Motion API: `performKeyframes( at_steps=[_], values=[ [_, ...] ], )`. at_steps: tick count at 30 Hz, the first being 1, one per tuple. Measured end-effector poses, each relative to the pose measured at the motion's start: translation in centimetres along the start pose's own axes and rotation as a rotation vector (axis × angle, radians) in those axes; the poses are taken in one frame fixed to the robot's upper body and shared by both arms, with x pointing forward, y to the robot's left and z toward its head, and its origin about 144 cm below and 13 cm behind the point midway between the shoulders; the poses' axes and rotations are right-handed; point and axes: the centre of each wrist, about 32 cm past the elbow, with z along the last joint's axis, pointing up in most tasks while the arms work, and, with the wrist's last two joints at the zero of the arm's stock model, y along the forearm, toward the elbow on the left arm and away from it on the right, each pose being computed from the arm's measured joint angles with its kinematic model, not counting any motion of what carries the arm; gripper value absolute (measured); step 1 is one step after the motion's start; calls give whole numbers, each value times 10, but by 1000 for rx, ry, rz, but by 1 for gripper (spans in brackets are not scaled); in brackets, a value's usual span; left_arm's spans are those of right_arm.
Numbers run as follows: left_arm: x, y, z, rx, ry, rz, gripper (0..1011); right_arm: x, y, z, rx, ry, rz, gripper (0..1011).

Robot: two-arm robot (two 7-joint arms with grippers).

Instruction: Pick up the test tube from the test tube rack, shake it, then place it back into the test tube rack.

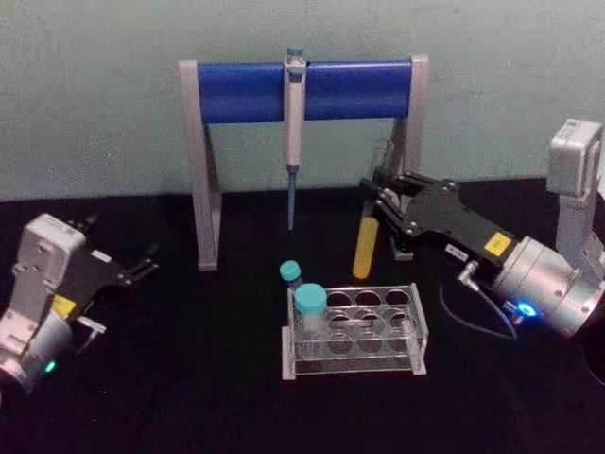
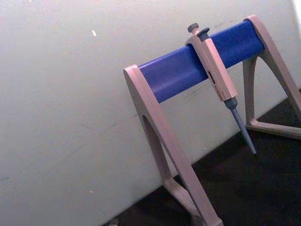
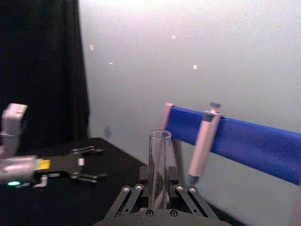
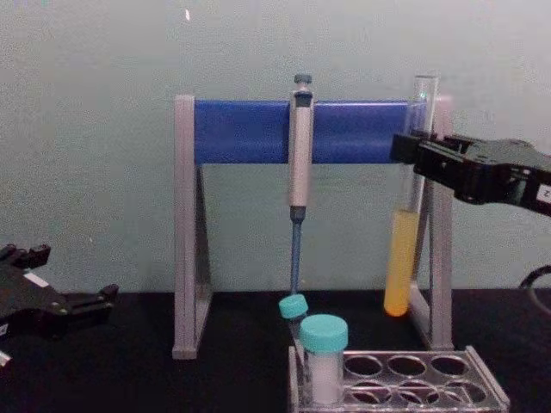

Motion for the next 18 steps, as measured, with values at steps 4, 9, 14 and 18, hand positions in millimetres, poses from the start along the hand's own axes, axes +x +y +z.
performKeyframes(
  at_steps=[4, 9, 14, 18],
  values=[
    [0, 0, 0, 0, 0, 0, 1001, 2, -3, 1, -1, 28, 51, 232],
    [0, 0, 0, 0, 0, 0, 1001, 5, -11, 7, -29, 43, 101, 232],
    [0, 0, 0, 0, 0, 0, 1001, 7, -21, 15, -72, 31, 111, 232],
    [0, 0, 0, 0, 0, 0, 1001, 9, -29, 21, -105, 9, 96, 230]
  ],
)
